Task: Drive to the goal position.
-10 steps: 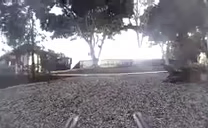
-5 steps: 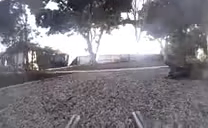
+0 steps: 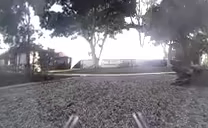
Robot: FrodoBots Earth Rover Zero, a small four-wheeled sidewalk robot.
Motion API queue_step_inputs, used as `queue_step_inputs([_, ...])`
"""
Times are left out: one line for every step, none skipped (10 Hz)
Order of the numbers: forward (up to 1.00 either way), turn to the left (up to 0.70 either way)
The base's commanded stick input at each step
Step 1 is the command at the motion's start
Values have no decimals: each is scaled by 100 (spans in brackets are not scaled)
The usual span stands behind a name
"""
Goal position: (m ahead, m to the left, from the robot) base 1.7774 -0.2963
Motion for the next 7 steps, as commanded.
queue_step_inputs([70, -35])
queue_step_inputs([70, -35])
queue_step_inputs([70, -35])
queue_step_inputs([70, -35])
queue_step_inputs([70, -35])
queue_step_inputs([70, -35])
queue_step_inputs([70, -33])
